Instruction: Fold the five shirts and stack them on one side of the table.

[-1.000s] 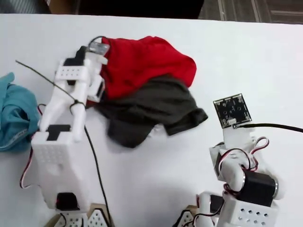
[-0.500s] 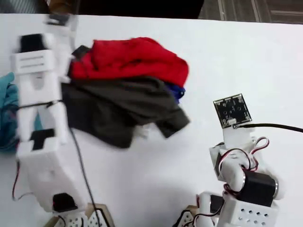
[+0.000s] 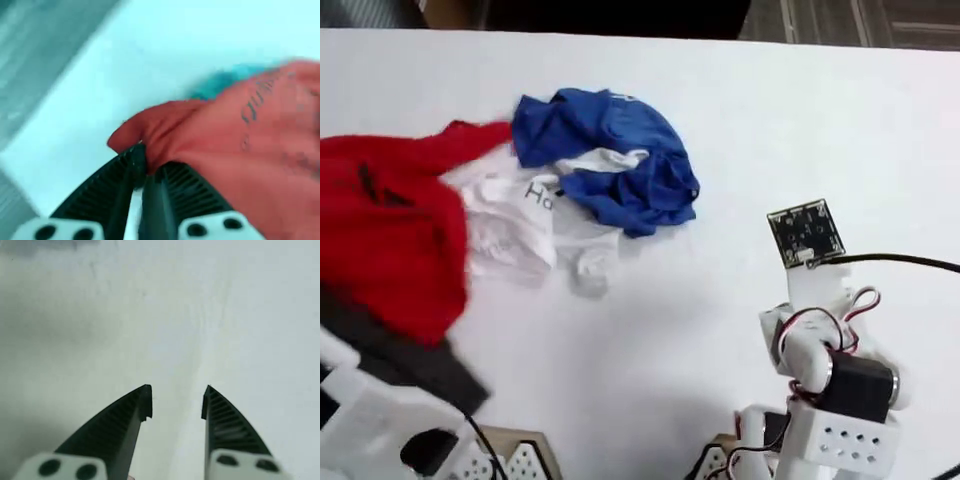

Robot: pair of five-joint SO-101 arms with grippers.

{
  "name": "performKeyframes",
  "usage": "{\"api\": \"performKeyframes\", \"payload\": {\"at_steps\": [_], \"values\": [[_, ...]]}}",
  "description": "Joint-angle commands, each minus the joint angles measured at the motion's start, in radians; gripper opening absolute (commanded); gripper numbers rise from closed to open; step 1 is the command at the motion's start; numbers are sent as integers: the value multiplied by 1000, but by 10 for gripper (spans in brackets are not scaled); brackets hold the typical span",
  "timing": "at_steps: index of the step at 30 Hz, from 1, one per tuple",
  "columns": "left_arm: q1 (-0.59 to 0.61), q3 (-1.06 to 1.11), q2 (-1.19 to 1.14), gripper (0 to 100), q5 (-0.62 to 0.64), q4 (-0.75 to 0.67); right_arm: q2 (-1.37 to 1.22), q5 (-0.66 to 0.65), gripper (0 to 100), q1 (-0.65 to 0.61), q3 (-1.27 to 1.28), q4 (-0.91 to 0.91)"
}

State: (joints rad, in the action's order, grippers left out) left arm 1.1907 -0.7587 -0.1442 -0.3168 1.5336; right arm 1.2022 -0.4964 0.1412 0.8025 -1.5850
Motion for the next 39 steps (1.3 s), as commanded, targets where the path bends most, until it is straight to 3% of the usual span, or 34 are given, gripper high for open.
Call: {"api": "performKeyframes", "payload": {"at_steps": [1,4,6,12,18,23,27,32,35,39], "values": [[97,-42,66,24,-9,-114,13,-6,174,7,0,21],[78,-16,64,24,-18,-107,13,-6,174,7,0,21],[25,19,66,44,-100,-87,13,-6,175,7,0,21],[-219,157,66,282,-353,-51,13,-8,175,7,0,16],[-502,294,66,454,-282,-21,13,-8,174,7,0,16],[-806,469,64,461,-172,11,13,-8,174,7,0,16],[-1002,642,64,461,-115,-61,13,-8,174,7,0,18],[-1091,829,63,461,-74,-273,13,-8,174,10,0,16],[-1089,912,23,461,-74,-381,13,-8,174,10,0,16],[-1043,891,-129,460,-74,-423,13,-8,174,10,0,16]]}}
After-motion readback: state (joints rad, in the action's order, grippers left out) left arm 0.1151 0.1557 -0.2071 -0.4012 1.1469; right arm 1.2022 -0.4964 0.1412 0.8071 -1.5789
